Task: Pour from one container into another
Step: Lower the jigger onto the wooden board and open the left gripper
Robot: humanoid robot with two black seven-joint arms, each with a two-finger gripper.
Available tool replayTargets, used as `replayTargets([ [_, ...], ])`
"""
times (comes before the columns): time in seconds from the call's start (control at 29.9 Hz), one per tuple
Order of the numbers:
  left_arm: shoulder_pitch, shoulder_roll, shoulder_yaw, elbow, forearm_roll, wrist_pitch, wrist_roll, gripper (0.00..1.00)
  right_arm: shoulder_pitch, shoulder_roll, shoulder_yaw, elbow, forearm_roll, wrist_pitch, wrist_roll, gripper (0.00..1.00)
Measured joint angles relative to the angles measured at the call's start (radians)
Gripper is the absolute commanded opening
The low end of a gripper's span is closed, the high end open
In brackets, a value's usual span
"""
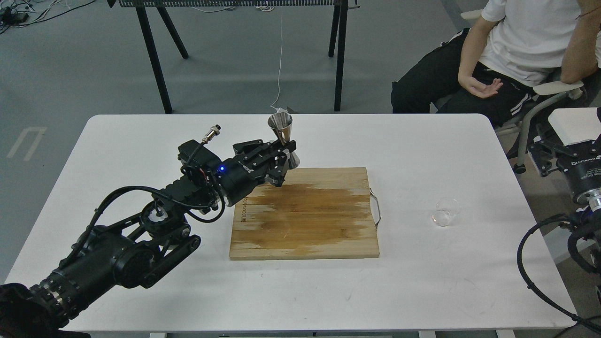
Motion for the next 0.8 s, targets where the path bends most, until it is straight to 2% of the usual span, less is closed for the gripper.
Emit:
replayTargets([
  [0.1,-0.004,-0.047,0.056,0.05,0.0,-0.001,0.017,0.05,-0.004,-0.003,0.001,0.0,0.0,0.0,0.0,1.0],
  [0.3,0.001,-0.076,0.106,0.155,0.0,0.002,0.022,0.05,-0.009,-0.005,0.006,0.0,0.0,0.0,0.0,1.0],
  [0.57,0.007,-0.126,0.125,0.226,0.0,0.006,0.026,0.06,-0.014,-0.005,0.008,0.0,0.0,0.0,0.001,1.0],
  [0.8,0.008,-0.16,0.13,0.257,0.0,0.006,0.049,0.08,-0.019,-0.004,0.01,0.003,0.0,0.0,0.001,1.0],
])
